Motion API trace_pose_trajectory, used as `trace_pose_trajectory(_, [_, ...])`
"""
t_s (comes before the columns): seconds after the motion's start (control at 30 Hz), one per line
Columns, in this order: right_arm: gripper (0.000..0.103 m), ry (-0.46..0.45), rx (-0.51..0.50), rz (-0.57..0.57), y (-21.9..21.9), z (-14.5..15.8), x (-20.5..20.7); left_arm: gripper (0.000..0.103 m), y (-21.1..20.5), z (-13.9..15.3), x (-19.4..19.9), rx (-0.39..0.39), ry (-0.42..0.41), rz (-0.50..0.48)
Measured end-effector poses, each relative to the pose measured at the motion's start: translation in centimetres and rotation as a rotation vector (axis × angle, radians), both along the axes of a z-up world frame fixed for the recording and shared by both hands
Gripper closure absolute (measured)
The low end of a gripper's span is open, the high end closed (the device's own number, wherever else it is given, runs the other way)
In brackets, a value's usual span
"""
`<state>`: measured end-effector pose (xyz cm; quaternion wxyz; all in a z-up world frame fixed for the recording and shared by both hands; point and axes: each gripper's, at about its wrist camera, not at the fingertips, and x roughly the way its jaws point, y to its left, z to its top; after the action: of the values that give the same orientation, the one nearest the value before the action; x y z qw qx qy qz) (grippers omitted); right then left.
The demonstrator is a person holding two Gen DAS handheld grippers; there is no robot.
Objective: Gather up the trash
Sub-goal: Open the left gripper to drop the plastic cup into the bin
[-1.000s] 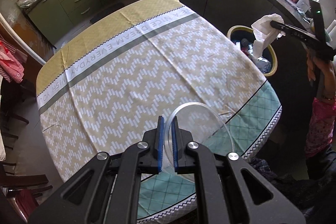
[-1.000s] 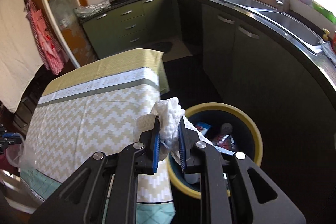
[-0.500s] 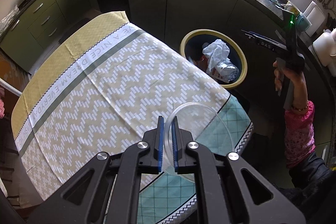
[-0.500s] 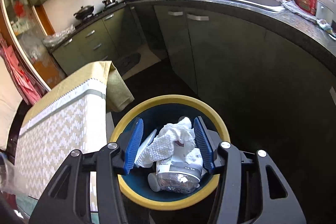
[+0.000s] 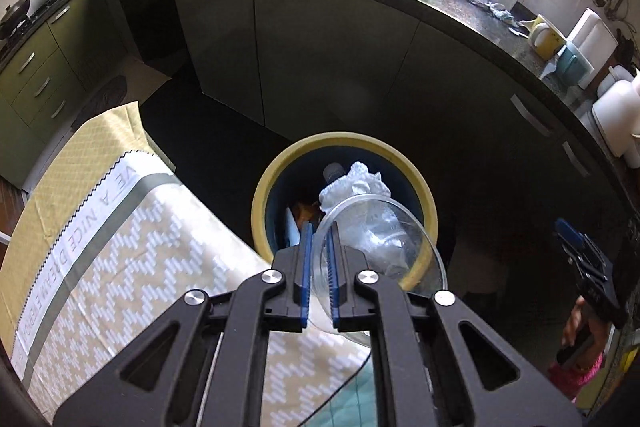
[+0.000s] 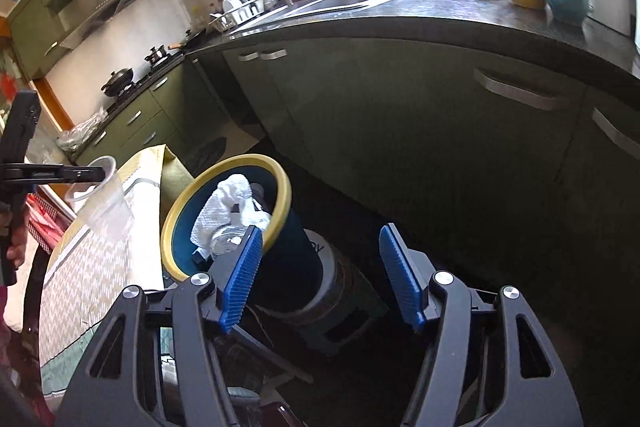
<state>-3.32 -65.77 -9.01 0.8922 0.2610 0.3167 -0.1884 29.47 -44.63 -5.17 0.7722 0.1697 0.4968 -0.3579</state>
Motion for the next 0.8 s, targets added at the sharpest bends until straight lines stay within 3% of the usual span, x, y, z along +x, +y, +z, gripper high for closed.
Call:
trace_pose_trajectory(0.3, [0.042, -0.008, 0.065, -0.02, -1.8, -1.7, -2.0, 0.094, -5.4, -6.6, 4.6, 0.096, 0.024, 0.09])
trace_pose_trajectory(0.37, [0.042, -0.01, 0.072, -0.007, -1.4, -1.9, -1.8, 0.072, -5.7, -7.5, 5.0, 0.119, 0.022, 0.103])
trace_pose_trajectory(0.4, [0.042, -0.009, 0.075, 0.002, -1.2, -1.9, -1.5, 0.049, -5.8, -7.8, 5.0, 0.124, 0.014, 0.11])
trace_pose_trajectory(0.43, [0.042, -0.009, 0.076, 0.012, -0.8, -1.9, -1.4, 0.042, -5.8, -8.0, 5.0, 0.126, 0.0, 0.113])
trace_pose_trajectory(0.47, [0.042, -0.009, 0.076, 0.023, -0.5, -1.6, -0.4, 0.042, -5.7, -8.0, 4.9, 0.129, -0.012, 0.111])
trace_pose_trajectory(0.57, [0.042, -0.013, 0.058, 0.08, 0.9, -1.0, 0.3, 0.042, -4.8, -7.1, 3.8, 0.1, -0.013, 0.105])
trace_pose_trajectory(0.67, [0.038, -0.03, 0.019, 0.15, 3.2, 0.1, 1.4, 0.041, -2.2, -4.3, 1.5, 0.003, -0.06, 0.117])
trace_pose_trajectory(0.77, [0.033, -0.042, -0.032, 0.227, 5.8, 1.3, 2.6, 0.028, 2.2, -0.9, -2.2, -0.109, -0.157, 0.156])
trace_pose_trajectory(0.8, [0.03, -0.045, -0.047, 0.252, 6.8, 1.7, 3.1, 0.019, 4.0, 0.3, -3.7, -0.14, -0.193, 0.173])
